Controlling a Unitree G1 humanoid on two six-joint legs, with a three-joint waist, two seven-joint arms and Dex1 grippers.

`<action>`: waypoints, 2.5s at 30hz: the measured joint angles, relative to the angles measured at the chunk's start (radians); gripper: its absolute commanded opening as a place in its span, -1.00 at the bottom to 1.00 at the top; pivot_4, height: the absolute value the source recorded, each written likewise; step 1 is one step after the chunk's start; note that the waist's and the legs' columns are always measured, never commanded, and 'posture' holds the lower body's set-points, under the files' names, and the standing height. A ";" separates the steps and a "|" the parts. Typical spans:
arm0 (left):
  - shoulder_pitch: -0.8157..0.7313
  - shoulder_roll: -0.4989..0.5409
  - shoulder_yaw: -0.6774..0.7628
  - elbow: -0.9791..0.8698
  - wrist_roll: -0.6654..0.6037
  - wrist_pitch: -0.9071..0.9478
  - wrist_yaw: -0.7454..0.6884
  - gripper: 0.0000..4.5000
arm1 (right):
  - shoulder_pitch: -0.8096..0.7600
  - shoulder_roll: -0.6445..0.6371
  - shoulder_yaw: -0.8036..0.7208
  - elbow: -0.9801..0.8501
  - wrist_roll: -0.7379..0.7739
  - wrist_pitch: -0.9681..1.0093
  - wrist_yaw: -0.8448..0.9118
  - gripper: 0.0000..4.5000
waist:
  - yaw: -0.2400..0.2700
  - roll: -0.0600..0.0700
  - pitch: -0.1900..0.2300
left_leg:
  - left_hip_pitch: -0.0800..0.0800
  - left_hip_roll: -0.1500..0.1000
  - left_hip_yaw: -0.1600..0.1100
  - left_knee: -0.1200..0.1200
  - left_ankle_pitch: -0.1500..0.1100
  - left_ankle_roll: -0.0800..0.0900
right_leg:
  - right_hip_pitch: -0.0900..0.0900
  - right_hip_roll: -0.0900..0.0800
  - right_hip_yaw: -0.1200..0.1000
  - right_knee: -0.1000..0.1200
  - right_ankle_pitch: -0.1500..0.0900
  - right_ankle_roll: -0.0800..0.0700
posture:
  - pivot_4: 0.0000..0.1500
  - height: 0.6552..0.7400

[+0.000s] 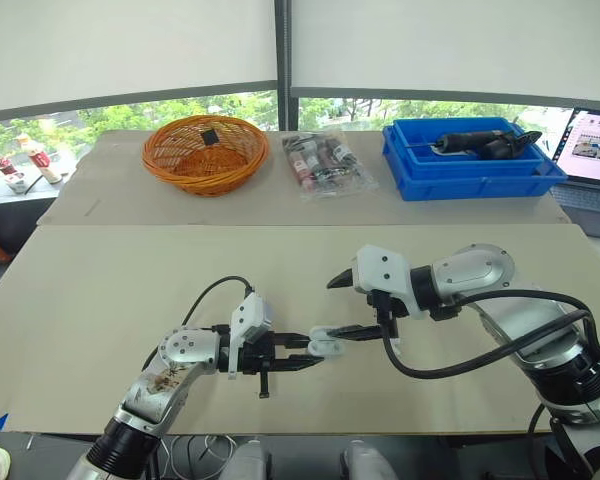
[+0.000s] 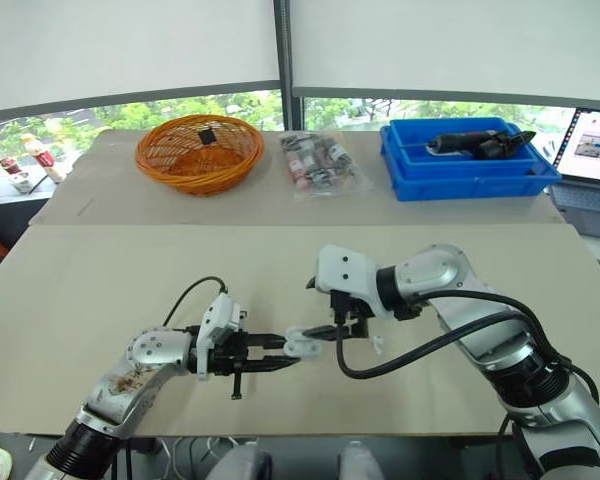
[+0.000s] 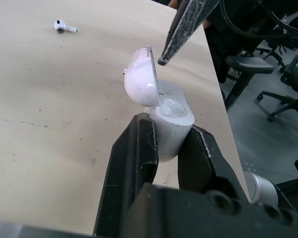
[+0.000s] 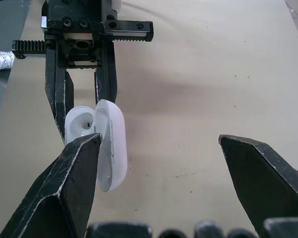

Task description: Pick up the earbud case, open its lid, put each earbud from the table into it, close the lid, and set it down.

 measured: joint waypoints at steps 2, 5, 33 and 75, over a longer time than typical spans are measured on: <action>0.004 -0.008 0.012 0.009 -0.004 0.005 0.019 -0.76 | 0.038 -0.021 -0.040 -0.031 0.043 0.004 0.016 0.86 | 0.003 0.000 0.000 | 0.000 0.000 0.000 0.000 0.000 0.000 | 0.000 0.000 0.000 0.000 0.000 0.000 | 1.00 1.00; 0.023 -0.015 0.072 0.019 -0.026 0.030 0.071 -0.76 | 0.144 -0.054 -0.174 -0.066 0.096 -0.036 0.024 0.86 | 0.004 0.000 0.000 | 0.000 0.000 0.000 0.000 0.000 0.000 | 0.000 0.000 0.000 0.000 0.000 0.000 | 1.00 1.00; 0.080 -0.030 0.237 0.074 -0.039 -0.017 0.213 -0.76 | 1.071 0.122 -0.862 0.297 0.020 -0.699 -0.164 1.00 | 0.000 0.001 0.000 | 0.005 0.000 0.007 -0.002 0.000 0.000 | 0.004 0.000 0.003 0.000 0.000 0.000 | 1.00 1.00; 0.127 -0.017 0.234 0.087 -0.018 -0.063 0.192 -0.76 | 0.854 0.337 -0.306 -0.157 -0.157 -0.090 -0.718 0.17 | -0.001 0.000 -0.001 | 0.006 0.000 0.002 -0.002 0.000 0.000 | 0.004 0.000 0.002 0.001 0.000 0.000 | 1.00 1.00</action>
